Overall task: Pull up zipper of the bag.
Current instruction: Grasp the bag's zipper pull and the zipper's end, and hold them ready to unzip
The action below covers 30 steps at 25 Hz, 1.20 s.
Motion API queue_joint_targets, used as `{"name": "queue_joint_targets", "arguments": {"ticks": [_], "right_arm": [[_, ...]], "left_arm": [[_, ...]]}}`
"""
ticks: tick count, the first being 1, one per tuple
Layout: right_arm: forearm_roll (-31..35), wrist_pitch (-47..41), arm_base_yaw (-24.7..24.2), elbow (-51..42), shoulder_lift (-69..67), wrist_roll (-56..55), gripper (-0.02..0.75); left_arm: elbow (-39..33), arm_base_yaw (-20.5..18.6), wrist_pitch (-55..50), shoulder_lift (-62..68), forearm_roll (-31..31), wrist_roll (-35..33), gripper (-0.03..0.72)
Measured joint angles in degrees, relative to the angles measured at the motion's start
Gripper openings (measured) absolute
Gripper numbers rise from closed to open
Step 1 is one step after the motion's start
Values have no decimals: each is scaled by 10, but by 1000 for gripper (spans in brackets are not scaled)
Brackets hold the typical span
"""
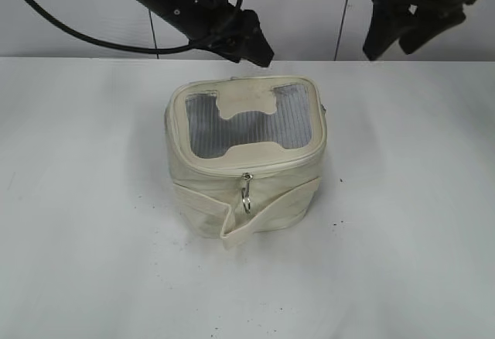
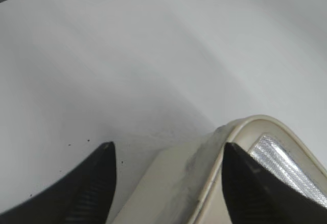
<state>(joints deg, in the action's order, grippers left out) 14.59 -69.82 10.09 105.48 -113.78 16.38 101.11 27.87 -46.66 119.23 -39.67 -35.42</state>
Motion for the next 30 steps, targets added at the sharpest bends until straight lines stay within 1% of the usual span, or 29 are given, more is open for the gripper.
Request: {"name": "queue_joint_targets", "arguments": {"ticks": [4, 8, 12, 14, 16, 17, 18, 20, 21, 22, 23, 26, 30], "right_arm": [[23, 0, -3, -87, 41, 33, 513], [60, 5, -3, -164, 69, 67, 513], [73, 41, -4, -234, 82, 90, 513], [77, 73, -4, -275, 86, 108, 513], [81, 118, -4, -316, 93, 132, 513], [85, 140, -4, -333, 96, 144, 513], [92, 167, -4, -352, 98, 159, 513], [112, 212, -4, -384, 100, 205, 513], [130, 236, -4, -400, 100, 232, 513], [152, 258, -4, -414, 100, 265, 513], [173, 274, -4, -425, 100, 295, 513], [266, 317, -4, -454, 100, 401, 506], [372, 351, -4, -464, 100, 515, 440]], "left_arm": [[27, 0, -40, 30, -39, -30, 495], [32, 1, -56, 47, -59, -45, 495], [37, 1, -79, 63, -65, -48, 495], [37, 1, -90, 69, -70, -48, 484], [37, 1, -91, 71, -74, -48, 427], [38, 1, -91, 71, -75, -48, 374], [38, 1, -92, 71, -76, -49, 317], [38, 1, -95, 71, -77, -51, 151], [38, 1, -98, 71, -77, -52, 83], [38, 1, -101, 71, -77, -53, 52], [38, 1, -105, 71, -78, -54, 43], [38, 1, -108, 71, -79, -54, 43], [40, 1, -116, 71, -80, -55, 43]]}}
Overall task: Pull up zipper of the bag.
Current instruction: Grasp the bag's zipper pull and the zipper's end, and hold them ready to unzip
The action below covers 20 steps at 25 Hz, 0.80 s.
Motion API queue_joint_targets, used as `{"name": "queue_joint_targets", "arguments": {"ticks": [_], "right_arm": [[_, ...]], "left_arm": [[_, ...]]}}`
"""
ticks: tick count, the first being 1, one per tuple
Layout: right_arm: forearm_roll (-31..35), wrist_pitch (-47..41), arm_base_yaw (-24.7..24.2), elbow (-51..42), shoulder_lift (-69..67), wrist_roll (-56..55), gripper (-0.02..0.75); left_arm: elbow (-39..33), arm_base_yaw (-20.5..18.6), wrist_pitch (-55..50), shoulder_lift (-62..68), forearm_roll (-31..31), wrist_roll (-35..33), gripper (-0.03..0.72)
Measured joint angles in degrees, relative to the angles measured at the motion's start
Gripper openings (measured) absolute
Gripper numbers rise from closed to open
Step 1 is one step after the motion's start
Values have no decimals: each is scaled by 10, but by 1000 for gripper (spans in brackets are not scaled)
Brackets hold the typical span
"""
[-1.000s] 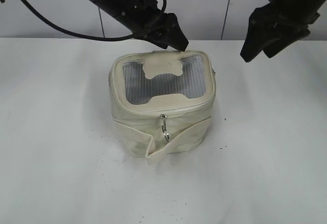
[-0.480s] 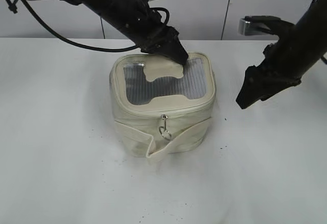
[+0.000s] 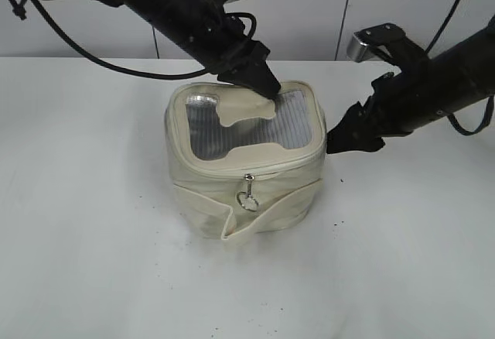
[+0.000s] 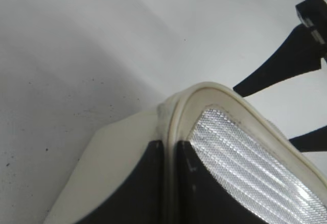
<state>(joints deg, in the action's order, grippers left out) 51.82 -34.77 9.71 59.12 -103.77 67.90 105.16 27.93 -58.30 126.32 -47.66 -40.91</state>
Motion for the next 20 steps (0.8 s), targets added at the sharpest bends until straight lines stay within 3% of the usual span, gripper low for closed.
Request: {"name": "queue_joint_targets", "arguments": {"ticks": [11, 13, 17, 20], "right_arm": [[150, 26, 0, -1, -45, 183, 385], [176, 29, 0, -1, -48, 208, 323], [204, 29, 0, -1, -48, 231, 81], [205, 29, 0, -1, -48, 213, 1]], "left_arm": [[1, -1, -4, 0, -3, 0, 43], [1, -1, -4, 0, -3, 0, 43], [1, -1, -5, 0, -4, 0, 43], [1, -1, -6, 0, -4, 0, 42]]}}
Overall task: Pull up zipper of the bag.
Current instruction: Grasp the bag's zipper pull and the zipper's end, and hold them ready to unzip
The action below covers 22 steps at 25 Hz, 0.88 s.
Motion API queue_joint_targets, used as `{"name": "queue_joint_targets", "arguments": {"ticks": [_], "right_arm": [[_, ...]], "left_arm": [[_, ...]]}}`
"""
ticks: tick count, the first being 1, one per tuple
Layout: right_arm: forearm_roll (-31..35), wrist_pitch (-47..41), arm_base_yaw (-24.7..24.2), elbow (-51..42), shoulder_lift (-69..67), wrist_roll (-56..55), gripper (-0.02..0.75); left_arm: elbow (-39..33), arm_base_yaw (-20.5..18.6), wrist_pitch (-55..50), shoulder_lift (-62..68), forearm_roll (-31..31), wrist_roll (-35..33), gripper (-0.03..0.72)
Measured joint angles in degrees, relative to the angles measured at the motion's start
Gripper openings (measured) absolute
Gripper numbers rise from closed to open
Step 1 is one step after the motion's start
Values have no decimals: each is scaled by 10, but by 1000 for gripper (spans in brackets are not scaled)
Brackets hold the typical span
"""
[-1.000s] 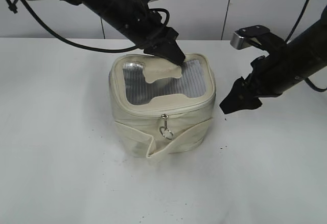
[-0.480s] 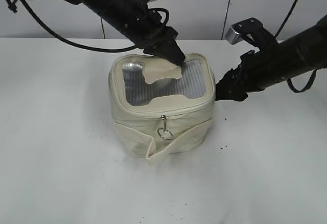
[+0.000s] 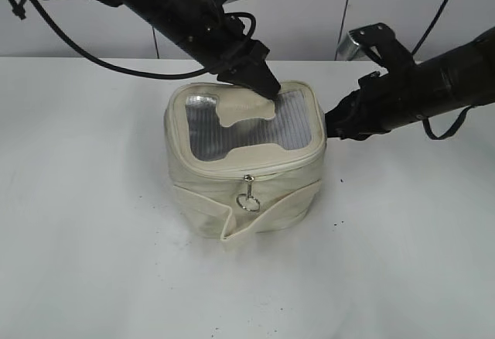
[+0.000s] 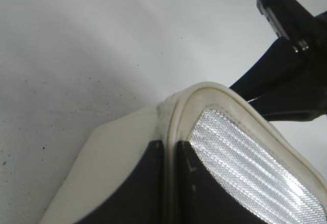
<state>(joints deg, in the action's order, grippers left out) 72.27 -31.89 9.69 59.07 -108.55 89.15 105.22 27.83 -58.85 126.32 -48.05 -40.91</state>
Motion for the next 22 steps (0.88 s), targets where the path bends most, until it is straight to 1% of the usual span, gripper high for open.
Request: {"name": "queue_joint_targets", "arguments": {"ticks": [2, 3, 4, 6, 9, 15, 19, 22], "right_arm": [[-24, 0, 0, 0, 6, -43, -9], [-50, -1, 0, 0, 12, -70, -11], [-80, -1, 0, 0, 19, -108, -13], [-162, -14, 0, 0, 42, -190, -14], [-241, -55, 0, 0, 79, -281, -15], [-303, -118, 5, -10, 137, -368, -15], [-354, -125, 25, -47, 171, -425, -15], [-368, -125, 48, -74, 196, -446, -15]], "left_arm": [[0, 0, 0, 0, 0, 0, 42], [0, 0, 0, 0, 0, 0, 42], [0, 0, 0, 0, -1, 0, 42], [0, 0, 0, 0, -1, 0, 42], [0, 0, 0, 0, -1, 0, 42], [0, 0, -2, 0, -4, 0, 42], [0, 0, -2, 0, -4, 6, 42], [0, 0, -3, 0, -5, 9, 42]]}}
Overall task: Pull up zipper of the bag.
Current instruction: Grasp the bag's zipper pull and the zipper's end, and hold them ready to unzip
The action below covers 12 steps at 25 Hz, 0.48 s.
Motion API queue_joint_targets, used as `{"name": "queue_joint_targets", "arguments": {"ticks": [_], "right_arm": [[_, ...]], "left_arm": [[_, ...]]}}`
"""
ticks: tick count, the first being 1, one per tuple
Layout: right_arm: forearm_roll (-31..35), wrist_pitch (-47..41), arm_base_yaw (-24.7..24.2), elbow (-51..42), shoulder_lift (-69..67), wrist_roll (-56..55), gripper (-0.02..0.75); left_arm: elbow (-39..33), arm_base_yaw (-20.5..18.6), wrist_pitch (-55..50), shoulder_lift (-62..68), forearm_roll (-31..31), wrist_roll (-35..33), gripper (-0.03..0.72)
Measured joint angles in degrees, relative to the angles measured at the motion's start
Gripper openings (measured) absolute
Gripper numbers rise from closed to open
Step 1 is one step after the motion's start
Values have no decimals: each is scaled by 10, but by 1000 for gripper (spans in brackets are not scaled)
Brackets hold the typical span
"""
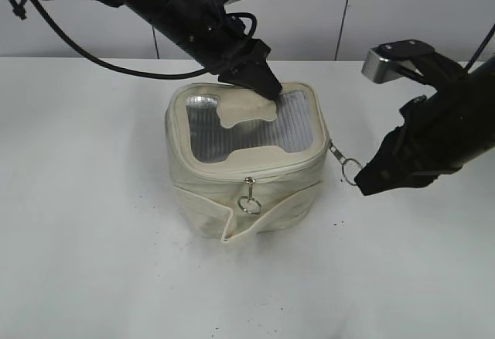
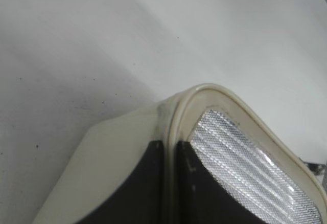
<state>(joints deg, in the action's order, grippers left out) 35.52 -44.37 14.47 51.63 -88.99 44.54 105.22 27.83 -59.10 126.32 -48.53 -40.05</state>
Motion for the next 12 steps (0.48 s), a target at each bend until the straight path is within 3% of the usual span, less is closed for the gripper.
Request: {"name": "queue_joint_targets", "arguments": {"ticks": [6, 12], "right_arm": [[-3, 22, 105, -13, 23, -34, -15], [38, 132, 238, -16, 23, -44, -15]], "left_arm": [[0, 0, 0, 0, 0, 5, 42], [0, 0, -1, 0, 0, 6, 42]]}}
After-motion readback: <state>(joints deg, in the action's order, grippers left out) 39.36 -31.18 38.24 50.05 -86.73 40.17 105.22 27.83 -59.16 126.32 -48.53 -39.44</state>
